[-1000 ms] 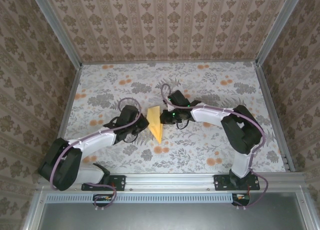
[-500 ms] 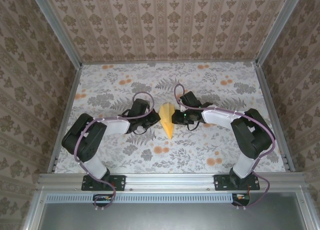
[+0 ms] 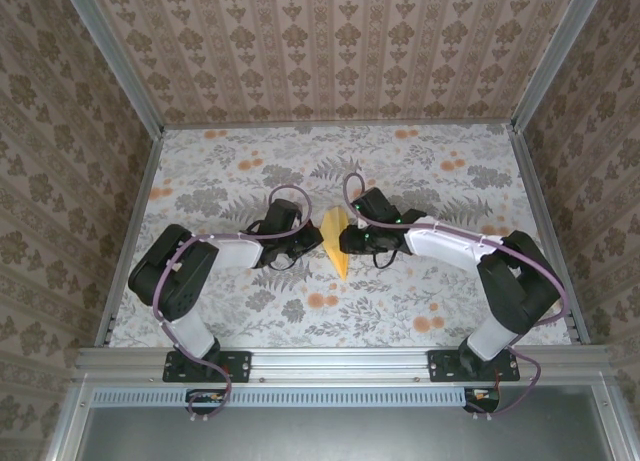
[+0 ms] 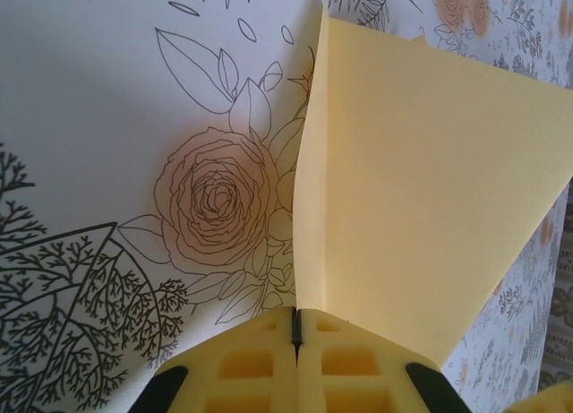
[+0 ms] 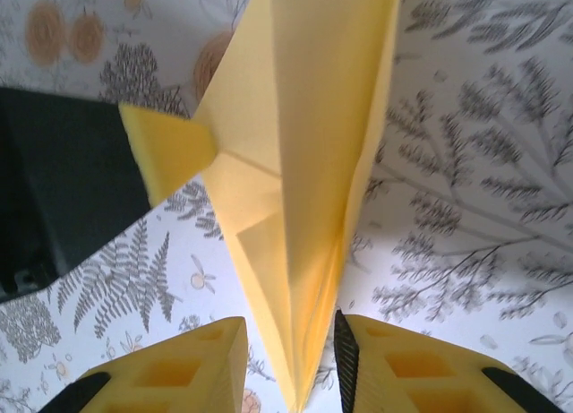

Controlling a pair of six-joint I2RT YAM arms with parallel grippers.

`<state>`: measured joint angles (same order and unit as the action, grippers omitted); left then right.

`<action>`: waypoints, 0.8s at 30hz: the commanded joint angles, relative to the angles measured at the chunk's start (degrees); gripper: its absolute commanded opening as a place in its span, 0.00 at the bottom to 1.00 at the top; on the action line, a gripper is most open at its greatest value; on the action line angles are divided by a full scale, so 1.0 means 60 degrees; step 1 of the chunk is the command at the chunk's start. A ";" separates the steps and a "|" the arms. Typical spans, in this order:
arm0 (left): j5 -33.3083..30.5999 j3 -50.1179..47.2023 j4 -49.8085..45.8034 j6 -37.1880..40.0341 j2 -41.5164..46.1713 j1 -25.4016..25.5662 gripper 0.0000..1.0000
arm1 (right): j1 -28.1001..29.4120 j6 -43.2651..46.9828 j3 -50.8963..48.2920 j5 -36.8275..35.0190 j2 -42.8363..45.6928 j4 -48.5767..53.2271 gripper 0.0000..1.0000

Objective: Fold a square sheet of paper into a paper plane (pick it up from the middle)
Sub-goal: Move a paper plane to the center of the table.

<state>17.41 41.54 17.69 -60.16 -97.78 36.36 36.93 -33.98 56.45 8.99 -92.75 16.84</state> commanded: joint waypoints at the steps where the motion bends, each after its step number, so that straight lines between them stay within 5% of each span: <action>1: 0.0117 0.0001 0.0215 0.0062 0.0110 0.0074 0.00 | 0.0251 -0.0522 0.0242 -0.0545 -0.0182 0.0915 0.33; 24: 0.0205 -0.0053 0.0312 -0.0025 0.0051 0.0093 0.00 | 0.0671 -0.0651 0.0931 -0.0215 -0.1590 0.0917 0.30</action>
<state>17.82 41.54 18.52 -60.18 -97.78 36.47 40.58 -37.76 60.42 8.54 -100.95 19.99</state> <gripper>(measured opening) 0.053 0.295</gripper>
